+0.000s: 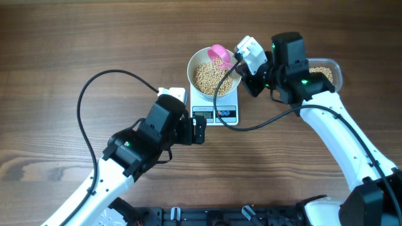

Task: Scoop item into bowl and weigh 150g on scale
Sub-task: 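Tilt the scoop slowly to trickle soybeans into the bowl, then carry the scoop back over the tub with the right gripper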

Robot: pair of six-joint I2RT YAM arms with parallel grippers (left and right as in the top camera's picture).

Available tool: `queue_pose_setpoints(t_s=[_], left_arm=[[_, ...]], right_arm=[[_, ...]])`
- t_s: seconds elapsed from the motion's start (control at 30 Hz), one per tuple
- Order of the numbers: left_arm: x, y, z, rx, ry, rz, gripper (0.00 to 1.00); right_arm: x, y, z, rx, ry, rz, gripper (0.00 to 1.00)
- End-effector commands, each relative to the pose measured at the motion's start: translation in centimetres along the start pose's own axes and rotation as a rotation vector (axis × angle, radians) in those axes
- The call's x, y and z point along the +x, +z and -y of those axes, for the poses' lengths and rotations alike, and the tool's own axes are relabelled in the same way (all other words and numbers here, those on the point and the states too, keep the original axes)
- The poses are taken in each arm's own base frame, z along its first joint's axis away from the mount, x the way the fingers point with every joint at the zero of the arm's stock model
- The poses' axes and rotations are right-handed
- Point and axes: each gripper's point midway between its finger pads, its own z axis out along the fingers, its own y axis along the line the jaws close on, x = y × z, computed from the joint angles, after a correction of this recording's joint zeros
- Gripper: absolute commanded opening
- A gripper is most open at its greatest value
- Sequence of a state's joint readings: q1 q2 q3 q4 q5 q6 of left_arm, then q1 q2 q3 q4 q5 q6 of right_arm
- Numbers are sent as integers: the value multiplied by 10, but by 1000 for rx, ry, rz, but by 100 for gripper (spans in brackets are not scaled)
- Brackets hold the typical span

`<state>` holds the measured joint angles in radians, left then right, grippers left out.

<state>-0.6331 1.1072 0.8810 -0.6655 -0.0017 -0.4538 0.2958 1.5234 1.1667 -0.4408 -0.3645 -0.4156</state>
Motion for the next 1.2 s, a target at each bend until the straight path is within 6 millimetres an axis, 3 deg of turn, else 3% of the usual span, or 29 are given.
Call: queue_pose_setpoints(t_s=[0.0,0.07,0.33,0.5,0.67,0.8,0.87,1.0,1.13,1.17], left_arm=[[-1,-1,3,10,-2,1,100],[-1,-1,3,10,-2,1,100],[-1,-1,3,10,-2,1,100],[-1,-1,3,10,-2,1,100],[-1,-1,3,10,-2,1,100],[-1,-1,3,10,-2,1,100],[-1,-1,3,10,-2,1,100],[-1,-1,3,10,-2,1,100],[-1,-1,3,10,-2,1,100],[-1,-1,3,10,-2,1,100]], right_arm=[[-14,-9,-3,-10,68,45,4],[-18,-10,-11,-58,70,63,4],[-18,-10,-12,-64,194,62,4],[-30,-13,-2,-46,315,113,4],[-37,-52,37,24,448,212,4],[-37,-89,58,-49,641,299,4],[-27,-101,72,-66,724,315,4],[25,-126,112,44,891,268,4],[74,-142,131,173,874,169,4],[94,-143,133,245,860,88,4]])
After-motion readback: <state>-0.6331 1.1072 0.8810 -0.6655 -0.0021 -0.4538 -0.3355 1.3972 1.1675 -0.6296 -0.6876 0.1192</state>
